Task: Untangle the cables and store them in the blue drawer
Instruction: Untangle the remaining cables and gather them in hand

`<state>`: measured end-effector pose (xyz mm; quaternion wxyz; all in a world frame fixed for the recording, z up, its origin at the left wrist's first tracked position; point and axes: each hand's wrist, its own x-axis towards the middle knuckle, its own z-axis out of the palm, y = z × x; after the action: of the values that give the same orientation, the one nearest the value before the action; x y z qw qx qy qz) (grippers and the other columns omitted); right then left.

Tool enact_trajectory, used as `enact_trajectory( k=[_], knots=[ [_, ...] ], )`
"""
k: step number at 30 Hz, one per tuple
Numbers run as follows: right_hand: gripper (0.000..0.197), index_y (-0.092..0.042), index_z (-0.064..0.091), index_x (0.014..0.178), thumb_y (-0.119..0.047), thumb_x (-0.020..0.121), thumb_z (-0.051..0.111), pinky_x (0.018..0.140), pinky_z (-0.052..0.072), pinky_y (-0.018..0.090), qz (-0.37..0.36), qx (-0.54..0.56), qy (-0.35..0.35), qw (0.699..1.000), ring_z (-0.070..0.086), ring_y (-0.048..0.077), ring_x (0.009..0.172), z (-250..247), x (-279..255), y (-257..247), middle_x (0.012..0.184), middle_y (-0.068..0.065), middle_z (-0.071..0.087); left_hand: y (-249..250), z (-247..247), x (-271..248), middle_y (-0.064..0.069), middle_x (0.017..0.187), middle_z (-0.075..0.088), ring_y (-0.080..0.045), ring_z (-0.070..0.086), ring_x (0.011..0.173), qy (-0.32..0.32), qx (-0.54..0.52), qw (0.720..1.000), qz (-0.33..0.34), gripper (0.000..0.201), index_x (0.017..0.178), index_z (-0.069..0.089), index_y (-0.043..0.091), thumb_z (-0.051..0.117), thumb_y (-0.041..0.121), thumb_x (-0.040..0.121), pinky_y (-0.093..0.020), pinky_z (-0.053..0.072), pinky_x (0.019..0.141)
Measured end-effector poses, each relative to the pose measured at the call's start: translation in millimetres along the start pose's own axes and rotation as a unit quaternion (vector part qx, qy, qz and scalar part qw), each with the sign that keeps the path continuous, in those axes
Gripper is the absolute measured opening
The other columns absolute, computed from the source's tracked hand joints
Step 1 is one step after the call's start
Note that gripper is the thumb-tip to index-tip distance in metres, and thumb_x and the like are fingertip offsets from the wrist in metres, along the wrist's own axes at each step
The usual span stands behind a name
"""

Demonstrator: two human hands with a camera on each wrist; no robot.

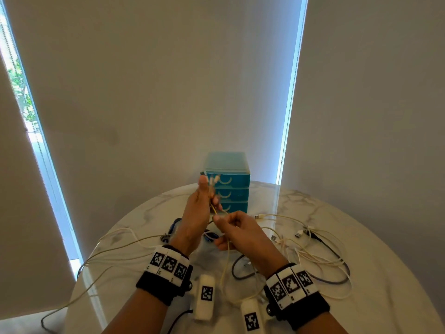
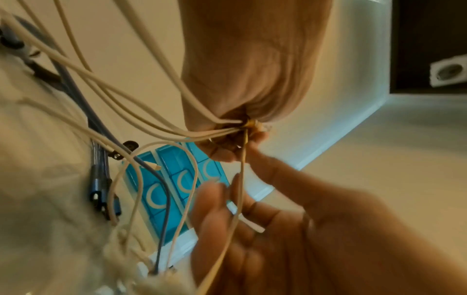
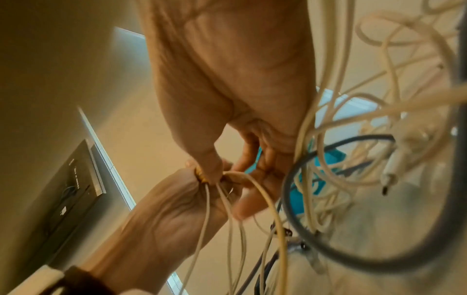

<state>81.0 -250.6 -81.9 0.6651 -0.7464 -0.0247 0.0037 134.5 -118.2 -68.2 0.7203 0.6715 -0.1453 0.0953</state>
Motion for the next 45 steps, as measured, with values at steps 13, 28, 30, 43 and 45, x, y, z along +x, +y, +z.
enact_trajectory(
  k=[13,28,30,43,45],
  knots=[
    [0.051,-0.016,0.051,0.145,-0.012,0.097,0.065,0.095,0.061,0.041,-0.086,0.306,-0.065,0.946,0.074,0.029,0.112,-54.3,-10.3,-29.2,0.133,0.016,0.075,25.0,-51.3,8.9,0.014,0.063,0.042,-0.007,0.034,0.055,0.119,-0.022,0.993,0.003,0.059,0.084,0.054,0.029,0.058,0.087,0.085,-0.027,0.032,0.051],
    [0.045,-0.025,0.07,0.132,-0.051,0.095,0.07,0.105,0.052,0.039,-0.094,-0.018,-0.054,0.994,0.072,0.012,0.118,-58.7,-2.8,-14.9,0.121,-0.006,0.08,9.9,-40.5,18.0,0.008,0.058,0.034,-0.008,0.026,0.049,0.112,-0.097,0.988,-0.031,0.034,0.085,0.067,0.024,0.059,0.047,0.108,-0.022,0.023,0.042],
    [0.034,-0.028,0.074,0.131,-0.042,0.101,0.07,0.107,0.054,0.034,-0.069,-0.091,-0.131,0.985,0.069,0.008,0.124,-62.2,-1.2,-10.0,0.129,-0.014,0.077,7.8,-48.9,21.5,0.007,0.06,0.031,-0.008,0.024,0.049,0.143,-0.147,0.978,-0.03,0.033,0.091,0.066,0.021,0.056,0.046,0.111,-0.021,0.023,0.04],
    [0.02,-0.007,0.083,0.11,0.004,0.096,0.073,0.096,0.063,0.036,-0.138,0.162,0.141,0.967,0.078,0.029,0.107,-72.9,18.4,3.3,0.11,0.011,0.082,10.6,-21.0,7.1,0.009,0.108,0.082,0.001,0.059,0.057,-0.004,0.048,0.998,-0.038,0.027,0.111,0.082,0.029,0.08,0.049,0.093,-0.027,0.043,0.062],
    [0.023,-0.003,0.08,0.118,0.003,0.097,0.071,0.1,0.061,0.036,-0.157,0.243,0.129,0.948,0.078,0.027,0.111,-68.2,16.8,-1.6,0.117,0.012,0.081,11.6,-11.0,2.6,0.015,0.111,0.081,0.005,0.073,0.083,-0.071,0.098,0.992,-0.046,0.028,0.111,0.083,0.035,0.088,0.047,0.086,-0.026,0.052,0.077]
  ],
)
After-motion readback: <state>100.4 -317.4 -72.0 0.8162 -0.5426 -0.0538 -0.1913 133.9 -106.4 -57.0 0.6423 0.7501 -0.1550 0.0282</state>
